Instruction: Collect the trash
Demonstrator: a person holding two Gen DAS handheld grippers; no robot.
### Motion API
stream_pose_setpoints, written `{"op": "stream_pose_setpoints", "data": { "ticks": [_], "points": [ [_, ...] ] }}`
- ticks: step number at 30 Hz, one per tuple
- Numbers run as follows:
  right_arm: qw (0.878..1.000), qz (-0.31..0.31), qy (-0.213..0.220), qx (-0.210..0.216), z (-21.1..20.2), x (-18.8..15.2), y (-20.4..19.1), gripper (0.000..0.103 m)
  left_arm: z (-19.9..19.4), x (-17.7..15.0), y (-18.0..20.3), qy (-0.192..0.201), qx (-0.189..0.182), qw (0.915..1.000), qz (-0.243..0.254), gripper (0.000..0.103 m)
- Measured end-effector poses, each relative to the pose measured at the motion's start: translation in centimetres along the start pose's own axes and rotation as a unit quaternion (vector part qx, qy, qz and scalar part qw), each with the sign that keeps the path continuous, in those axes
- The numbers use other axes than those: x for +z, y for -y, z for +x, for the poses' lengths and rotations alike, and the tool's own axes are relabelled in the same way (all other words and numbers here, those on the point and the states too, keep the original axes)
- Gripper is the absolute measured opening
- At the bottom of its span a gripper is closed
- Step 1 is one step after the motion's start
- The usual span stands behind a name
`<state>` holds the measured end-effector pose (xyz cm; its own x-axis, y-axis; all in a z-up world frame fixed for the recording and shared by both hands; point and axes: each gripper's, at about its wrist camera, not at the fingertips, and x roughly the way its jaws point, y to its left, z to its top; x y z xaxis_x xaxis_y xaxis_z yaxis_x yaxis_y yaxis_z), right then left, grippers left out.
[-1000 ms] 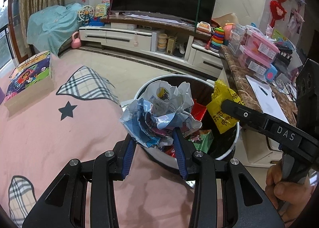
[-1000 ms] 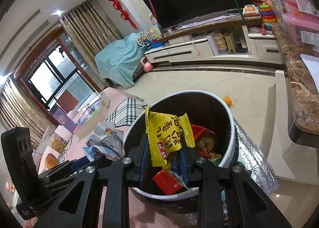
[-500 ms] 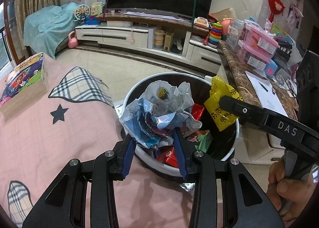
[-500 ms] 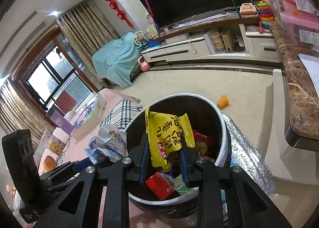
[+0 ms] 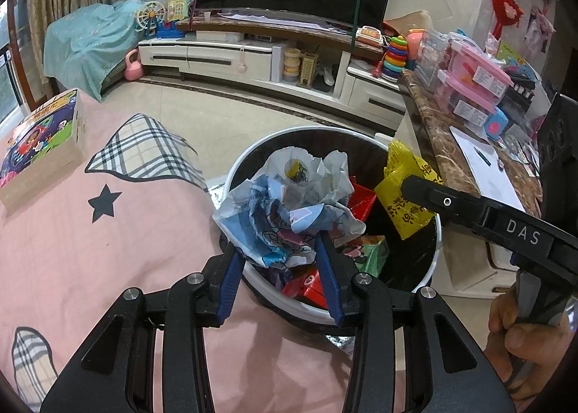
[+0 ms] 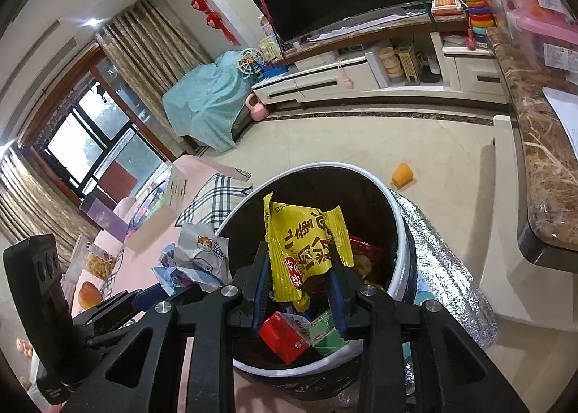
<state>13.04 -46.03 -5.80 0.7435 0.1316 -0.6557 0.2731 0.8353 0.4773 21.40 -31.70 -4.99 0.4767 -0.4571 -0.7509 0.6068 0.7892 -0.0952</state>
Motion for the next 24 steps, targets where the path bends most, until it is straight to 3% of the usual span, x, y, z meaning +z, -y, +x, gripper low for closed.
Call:
{"op": "stream_pose_setpoints", "data": {
  "ticks": [3,5,16,24],
  "points": [
    [1.0,0.004,-0.003,-0.003,0.1,0.1,0.2,0.033,-0.1,0.0,0.1,0.003,0.001,1.0,0.002,0.05],
    [1.0,0.01,-0.004,-0.004,0.1,0.1,0.4,0.04,-0.3,-0.1,0.1,0.009,0.005,0.9999,0.004,0.056],
    [1.0,0.014,0.002,-0.003,-0.8,-0.1,0.0,0.057,-2.1,-1.2,-1.6,0.016,0.012,0.9997,-0.016,0.064],
    [1.0,0.011,0.015,-0.005,-2.2,-1.5,-1.2,0.068,-4.7,-4.4,-4.1,0.026,0.009,0.9975,-0.065,0.064]
  ]
}}
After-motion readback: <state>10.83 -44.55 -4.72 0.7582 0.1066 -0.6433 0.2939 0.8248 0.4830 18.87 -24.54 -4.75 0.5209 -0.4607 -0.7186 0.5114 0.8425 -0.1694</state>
